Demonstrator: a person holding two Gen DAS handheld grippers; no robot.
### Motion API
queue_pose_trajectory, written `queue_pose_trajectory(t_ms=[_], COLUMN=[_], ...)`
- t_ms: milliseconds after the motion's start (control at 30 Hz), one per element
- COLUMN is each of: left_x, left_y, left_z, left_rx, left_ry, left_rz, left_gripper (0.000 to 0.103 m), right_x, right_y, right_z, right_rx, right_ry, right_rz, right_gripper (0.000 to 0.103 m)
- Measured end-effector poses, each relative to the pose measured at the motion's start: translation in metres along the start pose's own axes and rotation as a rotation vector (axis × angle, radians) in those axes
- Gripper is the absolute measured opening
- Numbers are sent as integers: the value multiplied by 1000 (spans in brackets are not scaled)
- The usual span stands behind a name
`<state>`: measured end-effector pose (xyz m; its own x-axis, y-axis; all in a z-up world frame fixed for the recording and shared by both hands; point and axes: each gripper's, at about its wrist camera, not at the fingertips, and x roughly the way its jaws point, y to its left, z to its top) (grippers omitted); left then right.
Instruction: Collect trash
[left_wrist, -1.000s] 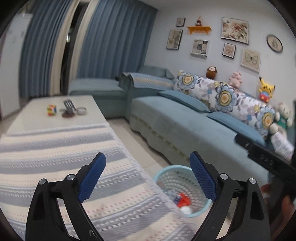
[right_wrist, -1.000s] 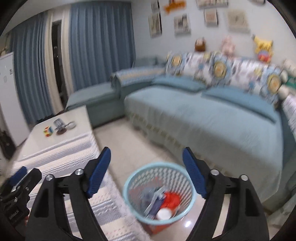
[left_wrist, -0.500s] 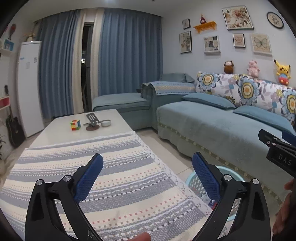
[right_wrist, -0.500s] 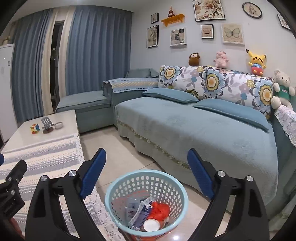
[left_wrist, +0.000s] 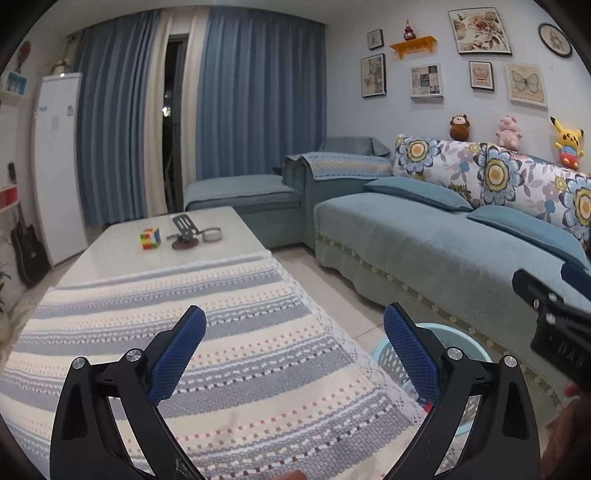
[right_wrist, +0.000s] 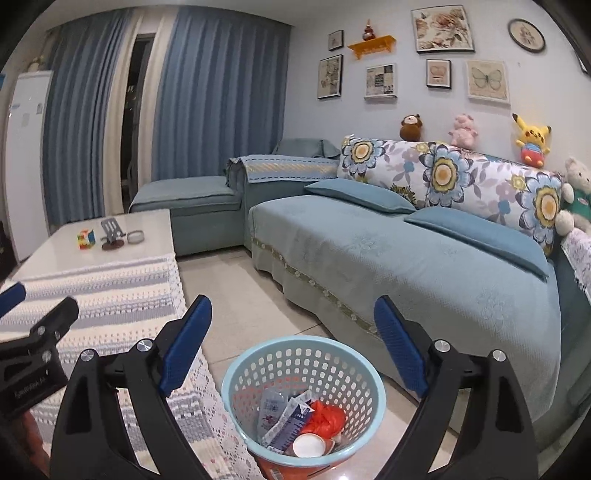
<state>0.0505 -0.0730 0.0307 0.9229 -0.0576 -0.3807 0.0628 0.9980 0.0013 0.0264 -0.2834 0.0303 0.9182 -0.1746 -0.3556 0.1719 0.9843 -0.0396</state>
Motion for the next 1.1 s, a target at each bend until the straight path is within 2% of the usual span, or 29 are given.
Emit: queue_pose_trajectory(t_ms=[133,400,567,733,867,1100], left_x=[2,8,11,7,7,7], left_y=[1,7,12,9,9,8], left_z=[-1,-4,-4,-3,-3,-2], left_rx=[-5,-38,-65,-51,-51,-59], left_ry=[0,27,50,30,31,34], left_rz=[9,6,4,14,10,0], left_gripper=[94,94,94,94,94,94], right_x=[-1,15,12,6,9,14], right_y=[-3,-19,-15,-5,-5,-15], right_z=[-3,-6,-8,-12,-10,-10], right_rx=[-1,63,24,-28,-23,-2], right_ry=[6,86,53,25,33,49], right_rz=[13,23,24,19,57,45], right_gripper=[85,85,85,85,85,85])
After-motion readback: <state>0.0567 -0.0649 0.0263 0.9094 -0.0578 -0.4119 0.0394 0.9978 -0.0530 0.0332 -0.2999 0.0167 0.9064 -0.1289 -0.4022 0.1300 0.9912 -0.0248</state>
